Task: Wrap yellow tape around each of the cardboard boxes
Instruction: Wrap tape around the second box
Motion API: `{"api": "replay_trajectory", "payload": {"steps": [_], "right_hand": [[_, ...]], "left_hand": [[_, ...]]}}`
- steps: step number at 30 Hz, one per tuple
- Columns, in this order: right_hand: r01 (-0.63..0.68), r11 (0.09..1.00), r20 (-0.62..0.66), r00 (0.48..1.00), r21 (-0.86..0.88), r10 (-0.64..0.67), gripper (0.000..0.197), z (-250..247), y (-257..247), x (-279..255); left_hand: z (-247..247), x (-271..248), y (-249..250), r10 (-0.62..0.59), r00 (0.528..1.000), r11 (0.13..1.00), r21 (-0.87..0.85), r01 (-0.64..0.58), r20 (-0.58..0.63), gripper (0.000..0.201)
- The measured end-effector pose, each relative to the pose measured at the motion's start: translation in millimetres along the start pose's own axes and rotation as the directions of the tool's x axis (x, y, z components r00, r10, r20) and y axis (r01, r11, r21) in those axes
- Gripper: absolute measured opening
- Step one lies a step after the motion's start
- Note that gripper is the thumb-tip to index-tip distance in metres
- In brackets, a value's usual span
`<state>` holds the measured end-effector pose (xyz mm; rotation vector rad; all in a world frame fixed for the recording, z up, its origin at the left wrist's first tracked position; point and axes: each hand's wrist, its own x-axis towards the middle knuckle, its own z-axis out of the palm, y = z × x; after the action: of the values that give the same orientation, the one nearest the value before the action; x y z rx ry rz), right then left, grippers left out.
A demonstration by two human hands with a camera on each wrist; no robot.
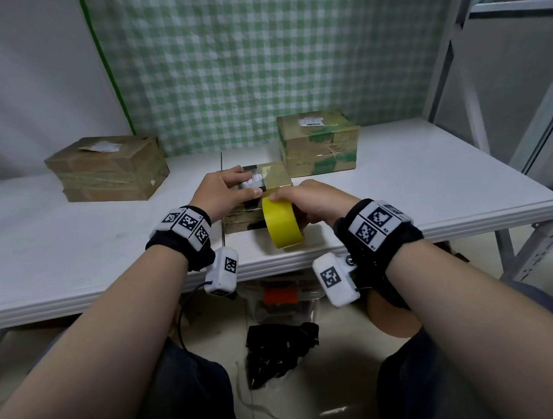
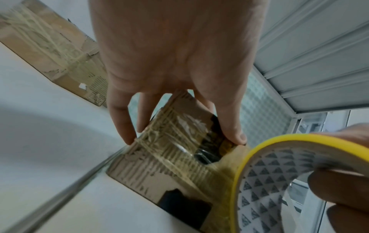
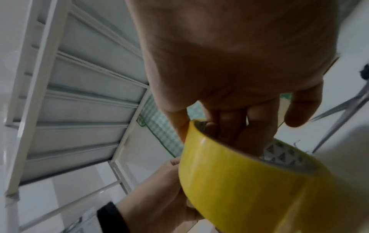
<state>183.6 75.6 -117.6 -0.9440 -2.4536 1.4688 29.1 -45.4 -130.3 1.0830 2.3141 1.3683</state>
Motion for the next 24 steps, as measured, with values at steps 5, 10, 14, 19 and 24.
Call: {"api": "replay_trajectory", "payload": {"steps": [5,10,14,19,24], "right_hand": [[-0.049,0.994,0.084,0.996,0.093,0.041,0.045,-8.9,6.1,-0.2],[-0.088,0.989,0.148,0.986,0.115,0.071,0.069,-7.6,11.3,0.0],[-0.016,0.970,0.049,0.999,0.243,0.004,0.070,-10.8,16.0,5.6],[0.033,0.871,-0.058,0.998,0.490,-0.005,0.121,-18.9,14.6,17.9],[0.131,0.845,-0.163,0.985,0.519,-0.053,0.107,-23.5,-3.2,9.6]], "left_hand": [[-5.5,-0.8,-1.6,0.020,0.998,0.996,0.087,-0.025,0.062,0.058],[-8.4,-2.0,-8.7,-0.026,0.998,0.999,0.025,0.024,0.054,0.070],[-4.4,-1.5,-10.9,-0.107,0.990,0.989,-0.107,0.098,-0.090,0.083],[-6.6,5.5,-2.3,-0.150,0.946,0.961,-0.267,0.071,-0.289,0.060],[-6.2,7.7,7.2,-0.117,0.937,0.964,-0.265,0.028,-0.330,0.006]]}}
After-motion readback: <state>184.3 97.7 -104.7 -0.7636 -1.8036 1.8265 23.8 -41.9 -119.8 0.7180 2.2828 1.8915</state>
